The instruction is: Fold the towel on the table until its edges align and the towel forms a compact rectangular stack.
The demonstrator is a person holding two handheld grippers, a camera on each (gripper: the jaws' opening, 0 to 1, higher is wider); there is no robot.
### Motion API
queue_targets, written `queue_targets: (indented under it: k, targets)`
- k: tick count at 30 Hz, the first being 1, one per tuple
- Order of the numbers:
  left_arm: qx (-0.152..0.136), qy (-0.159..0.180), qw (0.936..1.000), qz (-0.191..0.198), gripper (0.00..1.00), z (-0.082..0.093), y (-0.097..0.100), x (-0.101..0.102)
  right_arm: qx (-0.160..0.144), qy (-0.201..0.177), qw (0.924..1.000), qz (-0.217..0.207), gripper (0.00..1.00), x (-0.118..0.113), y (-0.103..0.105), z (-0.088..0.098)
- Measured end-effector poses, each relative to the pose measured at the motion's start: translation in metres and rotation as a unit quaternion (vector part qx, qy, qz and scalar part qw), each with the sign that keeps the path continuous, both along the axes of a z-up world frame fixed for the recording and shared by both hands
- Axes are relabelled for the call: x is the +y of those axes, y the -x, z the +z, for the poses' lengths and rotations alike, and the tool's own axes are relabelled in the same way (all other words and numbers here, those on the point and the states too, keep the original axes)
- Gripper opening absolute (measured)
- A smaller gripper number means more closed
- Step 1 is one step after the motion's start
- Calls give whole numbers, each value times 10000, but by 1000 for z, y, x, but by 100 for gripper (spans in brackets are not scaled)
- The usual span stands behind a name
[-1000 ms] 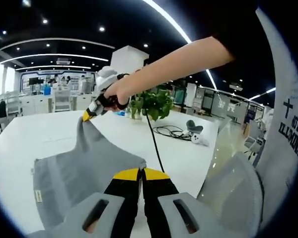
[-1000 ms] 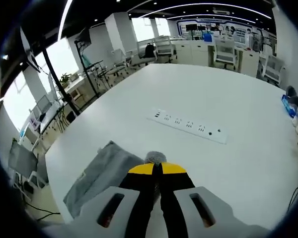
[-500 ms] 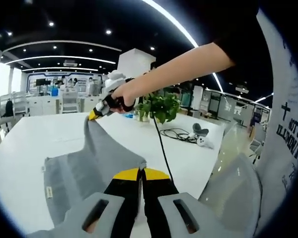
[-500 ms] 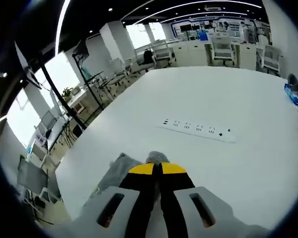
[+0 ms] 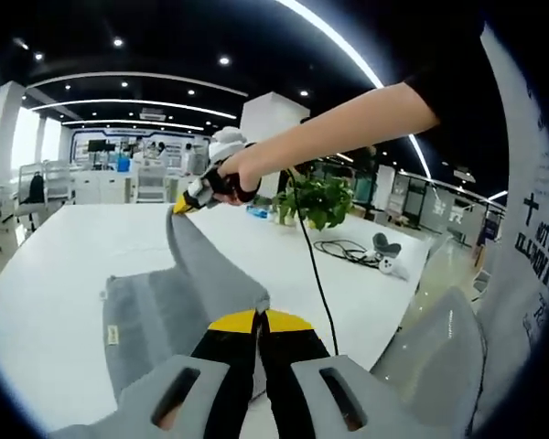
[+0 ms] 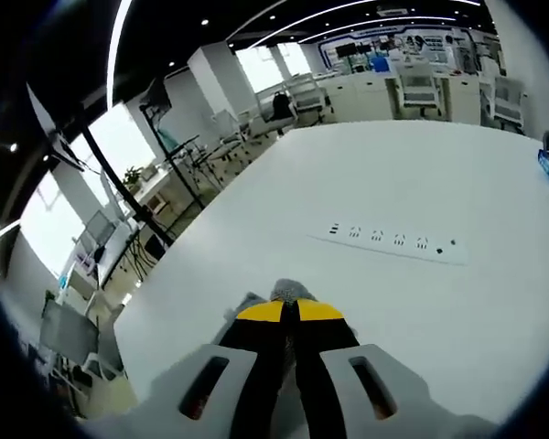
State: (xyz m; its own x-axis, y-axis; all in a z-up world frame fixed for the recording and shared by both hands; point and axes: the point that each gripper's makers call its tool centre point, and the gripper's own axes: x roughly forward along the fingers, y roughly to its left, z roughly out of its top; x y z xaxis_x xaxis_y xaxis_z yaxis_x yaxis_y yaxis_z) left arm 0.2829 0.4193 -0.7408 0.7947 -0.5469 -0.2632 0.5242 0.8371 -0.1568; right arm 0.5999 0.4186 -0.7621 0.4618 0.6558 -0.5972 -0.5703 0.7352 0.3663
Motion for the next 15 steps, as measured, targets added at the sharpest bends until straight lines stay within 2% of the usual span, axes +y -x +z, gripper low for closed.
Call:
queue_targets:
  k: [15]
  targets:
    - [255, 113, 9982, 540, 2, -19, 9, 33, 125, -56, 9998, 120, 0, 36, 4, -12]
